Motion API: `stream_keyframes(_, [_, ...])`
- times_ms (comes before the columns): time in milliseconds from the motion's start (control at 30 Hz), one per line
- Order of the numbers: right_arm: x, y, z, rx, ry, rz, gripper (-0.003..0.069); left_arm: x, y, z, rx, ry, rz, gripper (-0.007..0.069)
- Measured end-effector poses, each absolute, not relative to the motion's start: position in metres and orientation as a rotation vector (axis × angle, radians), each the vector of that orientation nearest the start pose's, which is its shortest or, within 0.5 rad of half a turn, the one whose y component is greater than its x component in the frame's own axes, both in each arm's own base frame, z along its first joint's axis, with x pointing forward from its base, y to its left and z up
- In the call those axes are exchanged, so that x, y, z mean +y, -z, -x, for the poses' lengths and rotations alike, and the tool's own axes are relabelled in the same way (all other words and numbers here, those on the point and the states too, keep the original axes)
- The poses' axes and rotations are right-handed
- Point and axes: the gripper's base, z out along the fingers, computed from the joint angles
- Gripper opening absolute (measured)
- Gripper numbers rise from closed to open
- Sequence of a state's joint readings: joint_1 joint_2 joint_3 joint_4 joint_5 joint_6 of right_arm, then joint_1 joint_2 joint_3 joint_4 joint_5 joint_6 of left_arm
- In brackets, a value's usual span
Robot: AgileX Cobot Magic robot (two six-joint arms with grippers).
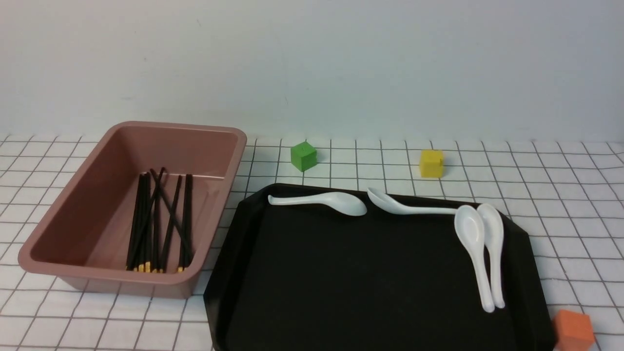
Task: On white black tablecloth take chopsticks from black tray and put them in box.
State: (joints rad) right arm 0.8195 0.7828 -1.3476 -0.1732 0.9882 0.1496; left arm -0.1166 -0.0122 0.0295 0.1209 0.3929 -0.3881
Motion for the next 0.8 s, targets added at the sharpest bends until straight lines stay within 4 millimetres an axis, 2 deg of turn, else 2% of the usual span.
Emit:
stream_keyframes(33, [0.060, -0.467, -0.073, 1.758, -0.470, 0.626, -0.0002, -0.002, -0.169, -0.052, 1.888, 0.224, 0.183, 0.0238])
stream_keyframes(167, [0.059, -0.402, -0.065, 1.528, -0.569, 0.599, -0.0003, -0.002, -0.169, -0.052, 1.888, 0.224, 0.183, 0.0238])
stream_keyframes(200, [0.059, -0.394, -0.063, 1.486, -0.593, 0.588, -0.0002, -0.002, -0.169, -0.052, 1.888, 0.224, 0.183, 0.0238])
stream_keyframes(267, [0.064, -0.364, -0.065, 1.460, -0.632, 0.583, 0.0000, -0.002, -0.169, -0.052, 1.888, 0.224, 0.183, 0.0238])
stream_keyframes(300, [0.065, -0.358, -0.065, 1.451, -0.641, 0.581, 0.0001, -0.002, -0.169, -0.052, 1.888, 0.224, 0.183, 0.0238])
stream_keyframes(400, [0.071, -0.347, -0.069, 1.443, -0.664, 0.580, 0.0002, -0.002, -0.169, -0.052, 1.888, 0.224, 0.183, 0.0238])
stream_keyframes(800, [0.076, -0.339, -0.075, 1.539, -0.665, 0.577, 0.0011, -0.002, -0.169, -0.052, 1.888, 0.224, 0.183, 0.0238])
